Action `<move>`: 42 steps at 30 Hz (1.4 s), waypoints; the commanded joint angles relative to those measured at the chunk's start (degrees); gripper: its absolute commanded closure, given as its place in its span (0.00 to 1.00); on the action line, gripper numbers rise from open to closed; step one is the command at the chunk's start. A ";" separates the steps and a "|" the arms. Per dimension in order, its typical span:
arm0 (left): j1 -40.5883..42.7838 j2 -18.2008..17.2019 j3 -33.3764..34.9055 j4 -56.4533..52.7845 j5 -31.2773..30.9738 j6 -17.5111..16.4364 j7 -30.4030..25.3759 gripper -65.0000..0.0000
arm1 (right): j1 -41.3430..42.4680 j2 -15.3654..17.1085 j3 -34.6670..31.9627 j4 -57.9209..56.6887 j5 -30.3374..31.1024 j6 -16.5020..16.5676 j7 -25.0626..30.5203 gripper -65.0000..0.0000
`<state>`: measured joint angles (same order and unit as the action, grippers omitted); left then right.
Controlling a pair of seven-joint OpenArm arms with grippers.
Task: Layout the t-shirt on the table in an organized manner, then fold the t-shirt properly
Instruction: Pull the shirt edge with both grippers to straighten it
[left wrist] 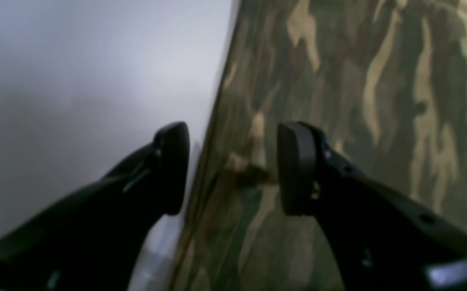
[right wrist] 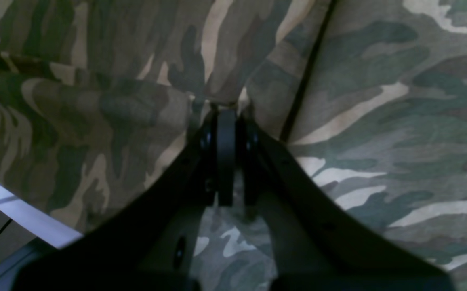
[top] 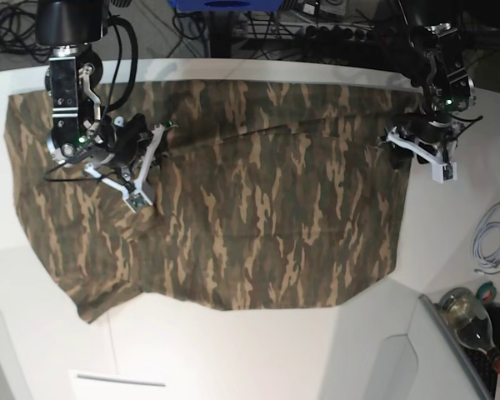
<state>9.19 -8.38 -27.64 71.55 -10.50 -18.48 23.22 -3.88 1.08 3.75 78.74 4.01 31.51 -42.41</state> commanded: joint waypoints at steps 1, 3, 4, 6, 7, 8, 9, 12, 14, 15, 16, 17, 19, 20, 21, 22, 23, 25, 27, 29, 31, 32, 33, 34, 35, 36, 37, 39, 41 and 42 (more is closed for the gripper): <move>-0.88 -0.72 -0.10 0.58 -0.27 -0.20 -1.11 0.49 | 0.67 0.10 -0.10 1.13 0.52 0.01 0.70 0.98; -0.97 -0.72 -0.10 0.41 -0.27 -0.20 -1.11 0.49 | 0.67 0.10 -0.10 1.13 0.52 0.01 0.70 0.98; -0.97 -0.63 -0.10 0.41 -0.27 -0.20 -1.11 0.49 | 0.67 0.10 -0.10 1.13 0.52 0.01 0.70 0.98; -0.97 -0.54 -0.10 0.41 -0.27 -0.20 -1.11 0.55 | 0.67 0.10 -0.10 1.13 0.52 0.01 0.70 0.98; -0.97 -0.54 -0.10 0.41 -0.27 -0.20 -1.11 0.61 | 0.67 0.10 -0.10 1.13 0.52 0.01 0.70 0.98; -0.97 -0.54 -0.10 0.41 -0.27 -0.20 -1.11 0.66 | 0.67 0.10 -0.10 1.13 0.52 0.01 0.70 0.98; -0.97 -0.54 -0.10 0.41 -0.27 -0.20 -1.11 0.72 | 0.67 0.10 -0.10 1.13 0.52 0.01 0.70 0.98; -1.06 -0.54 -0.10 0.41 -0.27 -0.20 -1.11 0.81 | 0.67 0.10 -0.10 1.13 0.52 0.01 0.70 0.98; -1.06 -0.54 -0.10 0.41 -0.27 -0.20 -1.11 0.82 | 0.67 0.10 -0.10 1.13 0.52 0.01 0.70 0.98; -1.06 -0.54 -0.10 0.41 -0.27 -0.20 -1.11 0.83 | 0.67 0.10 -0.10 1.13 0.52 0.01 0.70 0.98; -1.06 -0.54 -0.10 0.41 -0.27 -0.20 -1.11 0.83 | 0.67 0.10 -0.10 1.13 0.52 0.01 0.70 0.98; -1.06 -0.54 -0.10 0.41 -0.27 -0.20 -1.11 0.83 | 0.67 0.10 -0.10 1.13 0.52 0.01 0.70 0.98; -0.97 -0.45 -0.10 0.41 -0.27 -0.20 -1.11 0.83 | 0.67 0.10 -0.10 1.13 0.52 0.01 0.70 0.98; -0.97 -0.45 -0.10 0.41 -0.27 -0.20 -1.11 0.84 | 0.67 0.10 -0.10 1.13 0.52 0.01 0.70 0.98; -0.97 -0.45 -0.10 0.41 -0.27 -0.20 -1.11 0.88 | 0.67 0.10 -0.10 1.13 0.52 0.01 0.70 0.98; -0.97 -0.45 -0.10 0.41 -0.27 -0.20 -1.11 0.95 | 0.67 0.10 -0.10 1.13 0.52 0.01 0.70 0.98; -0.97 -0.45 -0.10 0.41 -0.27 -0.20 -1.11 1.00 | 0.67 0.10 -0.10 1.13 0.52 0.01 0.70 0.98; -0.97 -0.45 -0.10 0.41 -0.27 -0.11 -1.11 1.00 | 0.67 0.10 -0.10 1.13 0.52 0.01 0.70 0.98; -1.06 -0.45 -0.10 0.41 -0.27 -0.11 -1.11 1.00 | 0.67 0.10 -0.10 1.13 0.52 0.01 0.70 0.98; -1.06 -0.45 -0.10 0.41 -0.27 -0.11 -1.11 1.00 | 0.67 0.10 -0.10 1.13 0.52 0.01 0.70 0.98; -1.06 -0.45 -0.10 0.41 -0.27 -0.11 -1.11 1.00 | 0.67 0.10 -0.10 1.13 0.52 0.01 0.70 0.98; -1.06 -0.45 -0.10 0.50 -0.27 -0.11 -1.11 1.00 | 0.67 0.10 -0.10 1.13 0.52 0.01 0.70 0.98; -1.06 -0.45 -0.10 0.67 -0.27 -0.11 -1.11 1.00 | 0.67 0.10 -0.10 1.13 0.52 0.01 0.70 0.98; -0.97 -0.45 -0.19 0.93 -0.27 -0.11 -1.11 1.00 | 0.67 0.10 -0.10 1.13 0.52 0.01 0.70 0.98; -0.97 -0.45 -0.45 1.02 -0.27 -0.03 -1.11 1.00 | 0.67 0.10 -0.10 1.13 0.52 0.01 0.70 0.98; -0.97 -0.45 -0.71 1.02 -0.27 -0.03 -1.11 1.00 | 0.67 0.10 -0.10 1.13 0.52 0.01 0.70 0.98; -0.97 -0.45 -0.71 1.02 -0.27 -0.03 -1.11 1.00 | 0.67 0.10 -0.10 1.13 0.52 0.01 0.70 0.98; -1.06 -0.45 -0.80 1.02 -0.35 -0.03 -1.20 1.00 | 0.67 0.10 -0.10 1.13 0.52 0.01 0.70 0.98; -1.15 -0.45 -0.80 1.02 -0.35 0.06 -1.29 1.00 | 0.67 0.10 -0.10 1.13 0.52 0.01 0.70 0.98; -1.23 -0.45 -0.80 1.02 -0.35 0.06 -1.29 1.00 | 0.67 0.10 -0.10 1.13 0.52 0.01 0.70 0.98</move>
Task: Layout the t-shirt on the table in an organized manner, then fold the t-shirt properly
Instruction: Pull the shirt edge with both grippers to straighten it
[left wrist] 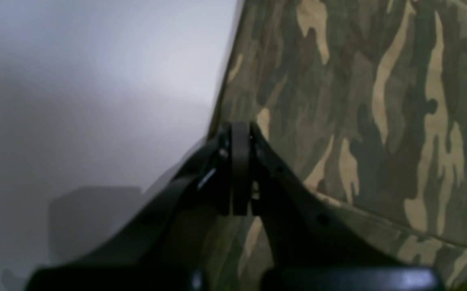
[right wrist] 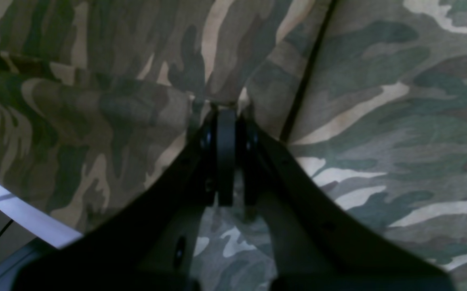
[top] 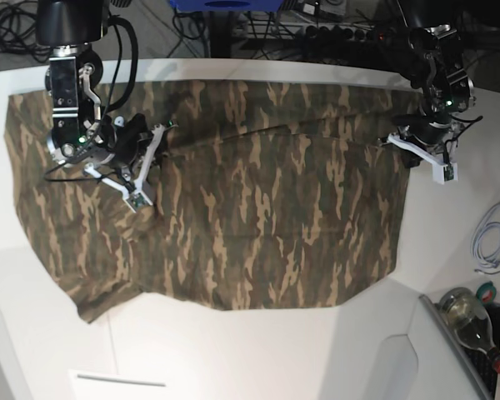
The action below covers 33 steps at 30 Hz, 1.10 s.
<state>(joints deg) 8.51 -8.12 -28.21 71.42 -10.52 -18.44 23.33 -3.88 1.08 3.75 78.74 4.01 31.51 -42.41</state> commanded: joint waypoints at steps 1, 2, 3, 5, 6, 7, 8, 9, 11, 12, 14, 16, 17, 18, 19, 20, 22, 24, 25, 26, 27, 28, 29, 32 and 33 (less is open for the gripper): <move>-0.56 -0.72 -0.23 1.15 -0.33 0.02 -1.40 1.00 | 0.67 0.10 -0.10 1.13 0.52 0.01 0.70 0.98; -0.56 -0.72 -0.23 1.15 -0.33 0.02 -1.40 1.00 | 0.67 0.10 -0.01 1.13 0.52 0.01 0.70 0.98; -0.65 -0.72 -0.23 1.24 -0.33 0.02 -1.49 1.00 | 0.67 0.10 -0.01 1.13 0.52 0.01 0.70 0.98; -0.65 -0.63 -0.23 1.59 -0.42 0.02 -1.49 1.00 | 0.67 0.10 0.16 1.13 0.52 0.01 0.70 0.98; -0.65 -0.63 -0.23 1.77 -0.51 0.02 -1.49 1.00 | 0.67 0.10 0.16 1.13 0.52 0.01 0.70 0.98; -0.65 -0.63 -0.23 2.12 -0.68 0.02 -1.49 1.00 | 0.67 0.10 0.16 1.13 0.52 0.01 0.70 0.98; -0.65 -0.63 -0.23 2.65 -0.68 0.02 -1.49 1.00 | 0.67 0.10 0.16 1.13 0.52 0.01 0.70 0.98; -0.65 -0.63 -0.23 3.26 -0.68 0.02 -1.49 1.00 | 0.67 0.10 0.16 1.13 0.52 0.01 0.70 0.98; -0.47 -0.54 -0.23 4.67 -0.77 0.02 -1.31 1.00 | 0.67 0.10 0.08 1.13 0.52 0.01 0.70 0.98; -0.29 -0.45 -0.23 5.55 -0.77 0.02 -1.31 1.00 | 0.67 0.10 -0.01 1.13 0.52 0.01 0.70 0.98; -0.21 0.16 -0.23 6.96 -0.77 0.02 -1.22 1.00 | 0.67 0.10 -0.01 1.13 0.52 0.01 0.70 0.98; -0.12 0.34 -0.23 7.40 -0.42 0.02 -1.22 1.00 | 0.67 0.10 -0.01 1.13 0.52 0.01 0.70 0.97; -0.03 0.34 0.21 7.22 -0.42 0.02 -1.22 1.00 | 0.67 0.10 0.08 1.13 0.52 0.01 0.70 0.97; 0.23 0.34 0.29 7.04 -0.68 0.02 -1.13 1.00 | 0.67 -0.33 0.25 1.13 0.52 0.01 0.70 0.97; 1.11 0.34 0.29 7.04 -0.77 -0.07 -1.13 1.00 | 0.67 -1.04 0.34 1.13 0.52 0.01 0.70 0.97; 2.08 0.52 0.38 7.57 -0.86 -0.07 -1.13 1.00 | 0.67 -1.39 0.43 1.22 0.52 0.01 0.70 0.97; 3.93 2.10 -0.15 8.98 -0.86 -0.24 -1.13 1.00 | 0.06 -1.74 0.34 1.39 0.52 0.01 0.70 0.95; 6.48 2.80 -0.23 11.44 -0.86 -0.24 -1.22 1.00 | -1.00 -1.83 0.34 3.85 0.52 0.01 0.70 0.85; 7.79 2.89 -0.23 12.58 -0.86 -0.24 -1.22 1.00 | -1.97 -1.83 0.34 5.79 0.52 0.01 0.87 0.78; 8.85 2.89 -0.23 13.55 -0.86 -0.24 -1.22 1.00 | -2.85 -1.83 0.34 7.72 0.52 0.01 1.14 0.71; 9.99 2.89 -0.23 14.52 -0.86 -0.24 -1.22 1.00 | -3.81 -1.83 0.34 10.27 0.43 0.01 1.05 0.64; 10.96 2.89 -0.23 15.48 -0.86 -0.33 -1.22 1.00 | -4.87 -1.83 0.34 12.64 0.34 0.01 0.87 0.56; 12.01 2.89 -0.23 16.10 -0.86 -0.33 -1.22 1.00 | -5.83 -1.65 0.34 14.67 0.34 0.01 0.79 0.51; 13.95 3.06 -0.23 17.95 -0.86 -0.33 -1.22 1.00 | -8.82 -1.39 2.98 18.89 0.25 0.01 1.14 0.50; 14.48 3.06 -0.23 18.47 -0.86 -0.33 -1.22 1.00 | -9.70 -1.57 5.17 19.59 0.25 0.01 1.14 0.52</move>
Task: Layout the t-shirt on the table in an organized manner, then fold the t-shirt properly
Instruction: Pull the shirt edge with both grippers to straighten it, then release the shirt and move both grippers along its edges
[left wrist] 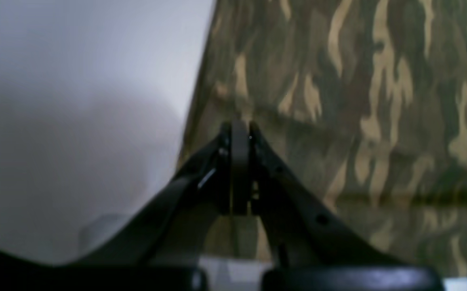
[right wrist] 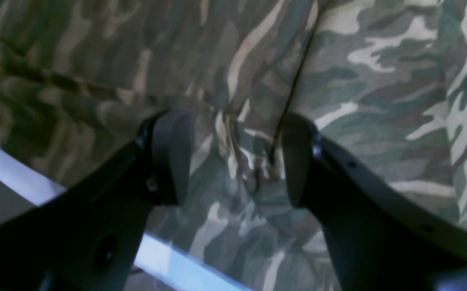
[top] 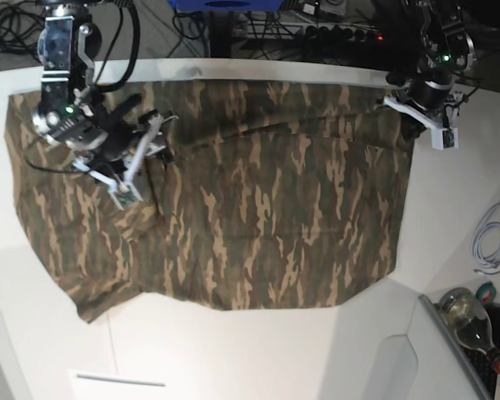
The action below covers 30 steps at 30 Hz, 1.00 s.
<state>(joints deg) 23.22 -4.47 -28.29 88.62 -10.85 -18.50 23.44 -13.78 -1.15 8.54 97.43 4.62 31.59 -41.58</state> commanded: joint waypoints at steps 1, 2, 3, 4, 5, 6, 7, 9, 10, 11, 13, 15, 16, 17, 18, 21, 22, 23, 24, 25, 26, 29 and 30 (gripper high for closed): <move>0.21 -0.59 0.03 1.62 -0.62 -0.27 -1.33 1.00 | -0.42 0.58 2.15 1.17 -0.27 -0.08 0.31 0.54; 0.47 -0.59 0.38 1.80 -0.62 -0.27 -1.42 1.00 | -0.86 0.58 3.82 0.99 -0.27 0.01 0.31 0.55; 0.73 -0.50 0.47 1.89 -0.62 -0.27 -1.42 1.00 | -1.12 0.75 5.14 0.81 -0.27 0.01 0.31 0.55; 1.00 -0.50 0.56 1.97 -0.62 -0.36 -1.42 1.00 | -1.47 0.84 6.45 0.37 -0.27 0.01 0.40 0.55; 1.00 -0.23 0.56 1.97 -0.62 -0.36 -1.42 1.00 | -1.82 0.84 8.21 -0.33 -0.27 0.19 0.48 0.55; 1.00 0.38 0.56 1.80 -0.62 -0.36 -1.51 1.00 | -1.82 0.84 10.67 -1.03 -0.27 0.27 1.10 0.55; 1.00 0.73 0.21 1.71 -0.62 -0.36 -1.51 1.00 | -1.82 0.84 13.31 -2.09 -0.27 0.36 2.24 0.56; 1.00 1.09 0.38 1.71 -0.62 -0.36 -1.51 1.00 | -1.65 0.84 17.71 -4.37 -0.18 0.36 4.88 0.56; 1.00 1.09 0.56 1.62 -0.62 -0.36 -1.51 1.00 | -1.38 0.66 20.08 -5.78 -0.10 0.36 6.29 0.56; 1.00 1.17 0.56 1.01 -0.62 -0.36 -1.51 1.00 | -0.68 0.58 21.93 -7.27 -0.10 0.36 7.08 0.57; 0.47 1.17 0.47 -1.63 -0.62 -0.36 -1.68 1.00 | 0.46 0.66 24.65 -10.70 -0.10 0.36 7.69 0.63; -1.11 1.17 0.03 -5.23 -0.62 -0.36 -1.77 1.00 | 1.96 0.84 27.64 -14.04 -0.10 0.36 7.78 0.78; -1.82 1.17 -0.15 -6.90 -0.62 -0.36 -1.77 1.00 | 2.66 0.84 29.40 -15.36 -0.10 0.36 7.78 0.86; -2.26 1.00 -0.15 -8.66 -0.62 -0.36 -1.86 1.00 | 3.45 0.84 31.33 -16.77 -0.10 0.36 7.87 0.94; -2.52 0.82 -0.15 -10.16 -0.62 -0.36 -1.95 1.00 | 3.98 0.84 32.65 -17.91 -0.10 0.36 7.87 0.98; -2.61 0.73 -0.15 -13.41 -0.09 -0.36 -6.43 1.00 | 4.86 0.93 35.29 -20.55 -0.18 0.36 7.87 0.98; -2.52 0.73 -0.15 -14.29 -0.01 -0.36 -7.93 1.00 | 4.86 0.93 35.90 -20.72 -0.18 0.36 7.87 0.98; -2.43 0.73 -0.06 -15.08 -0.01 -0.27 -8.89 1.00 | 4.68 0.93 35.82 -20.81 -0.18 0.36 7.87 0.98; -2.43 0.73 -0.06 -15.78 -0.01 -0.27 -8.98 1.00 | 4.51 0.93 35.82 -20.81 -0.18 0.36 7.87 0.98; -2.52 0.73 -0.15 -16.40 -0.01 -0.27 -8.89 1.00 | 4.42 0.93 35.99 -20.81 -0.27 0.36 7.87 0.98; -2.43 0.73 -0.15 -16.75 -0.01 -0.27 -8.89 1.00 | 4.24 0.93 35.90 -20.81 -0.27 0.36 7.87 0.98; -1.90 0.73 -0.15 -16.49 -0.09 -0.27 -8.89 1.00 | 3.54 0.93 35.55 -19.05 -0.18 0.45 7.87 0.98; -1.38 0.73 -0.15 -16.49 -0.36 -0.27 -8.89 1.00 | 3.36 0.84 35.55 -18.09 -0.18 0.45 7.87 0.98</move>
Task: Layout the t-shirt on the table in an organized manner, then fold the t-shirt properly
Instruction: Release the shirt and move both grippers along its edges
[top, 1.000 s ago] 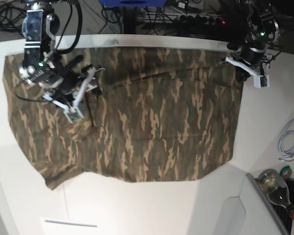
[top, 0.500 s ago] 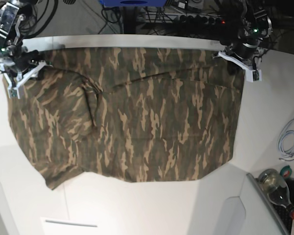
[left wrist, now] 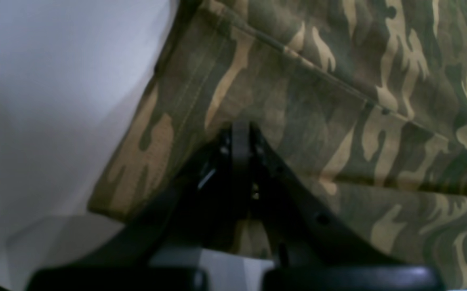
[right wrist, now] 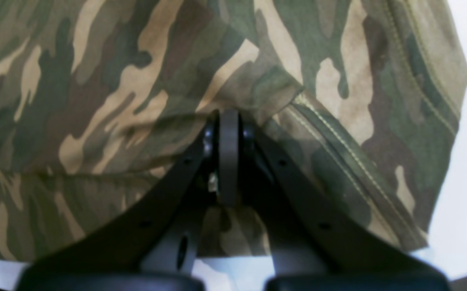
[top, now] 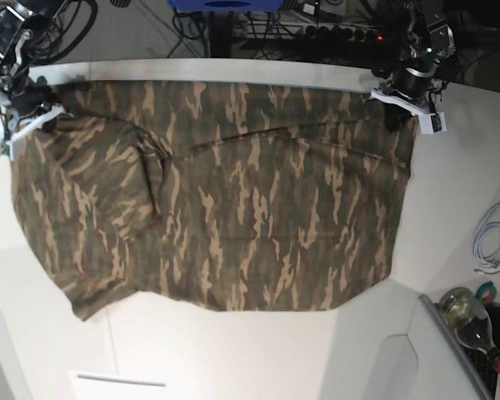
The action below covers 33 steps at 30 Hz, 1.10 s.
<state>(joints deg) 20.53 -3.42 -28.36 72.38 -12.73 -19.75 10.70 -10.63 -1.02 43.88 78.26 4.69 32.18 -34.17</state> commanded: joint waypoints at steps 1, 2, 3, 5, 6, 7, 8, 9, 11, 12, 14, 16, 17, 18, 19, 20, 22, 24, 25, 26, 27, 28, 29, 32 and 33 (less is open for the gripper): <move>1.49 -0.32 -0.08 0.10 1.43 0.98 3.76 1.00 | 0.22 0.71 0.21 2.05 -0.25 -0.14 0.28 0.98; 1.66 -0.32 -0.08 1.16 1.35 0.98 3.76 1.00 | 0.22 0.71 0.21 3.28 -0.25 -0.14 0.28 0.98; 1.84 -0.32 -0.08 2.48 1.35 0.98 3.76 1.00 | 0.22 0.71 0.21 4.42 -0.25 -0.14 0.28 0.98; 2.19 -0.32 -0.08 5.55 1.35 1.07 3.76 1.00 | 0.39 0.71 0.12 7.15 -0.25 -0.14 0.46 0.98; 2.10 -0.40 -0.08 7.58 1.43 1.07 3.85 1.00 | 0.74 0.80 0.03 8.29 -0.25 -0.14 0.46 0.98; 2.01 -0.40 -0.08 9.69 1.79 1.07 3.94 1.00 | 1.80 0.97 -0.14 9.17 -0.25 -0.14 0.46 0.98; 1.93 -0.40 -0.08 11.53 1.87 1.15 3.94 1.00 | 3.38 1.94 -0.14 9.35 -0.25 -0.14 0.37 0.98; 1.66 -0.40 0.01 12.94 1.87 1.15 3.94 1.00 | 4.96 3.17 -0.32 9.08 -0.34 -0.14 0.20 0.98; -0.45 -0.40 0.18 14.70 1.87 1.15 4.03 1.00 | 8.66 6.25 -2.78 5.39 -0.34 -0.14 0.46 0.98; -1.41 -0.32 0.01 14.61 1.87 1.15 4.03 1.00 | 10.85 8.01 -4.10 2.49 -0.34 -0.14 0.55 0.98; -3.44 -0.23 0.01 13.55 1.87 1.24 4.03 1.00 | 16.92 10.99 -6.12 -5.16 -0.34 -0.40 0.81 0.97; -4.75 -0.05 0.36 12.41 1.87 1.24 4.03 1.00 | 22.28 13.90 -7.70 -13.69 -0.42 -0.40 3.80 0.97; -5.28 0.04 0.54 11.62 1.87 1.24 4.03 1.00 | 24.92 15.39 -8.14 -18.70 -0.42 -0.40 6.26 0.94; -5.72 0.04 0.54 10.83 1.87 1.24 4.03 1.00 | 27.64 16.71 -8.84 -24.24 -0.42 -0.40 9.34 0.90; -5.99 0.04 0.54 10.30 1.87 1.24 4.03 1.00 | 29.67 17.68 -9.46 -29.07 -0.42 -0.49 12.42 0.84; -6.07 0.04 0.36 9.69 1.87 1.24 4.03 1.00 | 31.95 18.73 -10.16 -34.35 -0.51 -0.58 15.84 0.77; -6.16 0.04 -0.08 9.07 1.61 1.24 4.03 1.00 | 35.20 21.02 -11.31 -43.67 -0.51 -0.58 21.73 0.62; -5.72 -0.14 -0.08 8.98 1.52 1.24 4.03 1.00 | 37.14 22.69 -12.63 -50.70 -0.51 -0.58 26.66 0.46; -5.72 -0.32 -0.08 8.72 1.52 1.24 3.94 1.00 | 37.67 23.13 -12.98 -52.72 -0.51 -0.67 28.42 0.39; -5.72 -0.40 -0.08 8.63 1.79 1.24 3.94 1.00 | 38.19 23.48 -13.50 -54.21 -0.51 -0.67 30.26 0.34; -5.63 -0.49 -0.17 8.63 1.79 1.24 3.94 1.00 | 38.28 23.57 -13.94 -54.92 -0.51 -0.67 31.84 0.29; -5.55 -1.02 -0.17 8.63 1.79 1.24 3.94 1.00 | 38.28 23.57 -14.21 -55.27 -0.51 -0.76 32.55 0.28; -5.46 -1.28 -0.17 8.46 1.52 1.24 3.94 1.00 | 38.19 23.57 -14.21 -55.71 -0.51 -1.46 32.81 0.28; -4.84 -1.55 -0.17 8.90 1.43 1.24 3.85 1.00 | 38.02 23.57 -15.17 -57.82 -0.51 -5.68 32.99 0.31; -4.84 -1.63 -0.17 8.63 1.43 1.24 3.85 1.00 | 37.93 23.57 -15.70 -58.00 -0.51 -6.38 32.99 0.33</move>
<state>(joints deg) 15.77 -4.58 -28.42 80.07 -10.72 -18.41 15.88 26.13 21.37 28.16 19.73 3.81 25.74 -2.11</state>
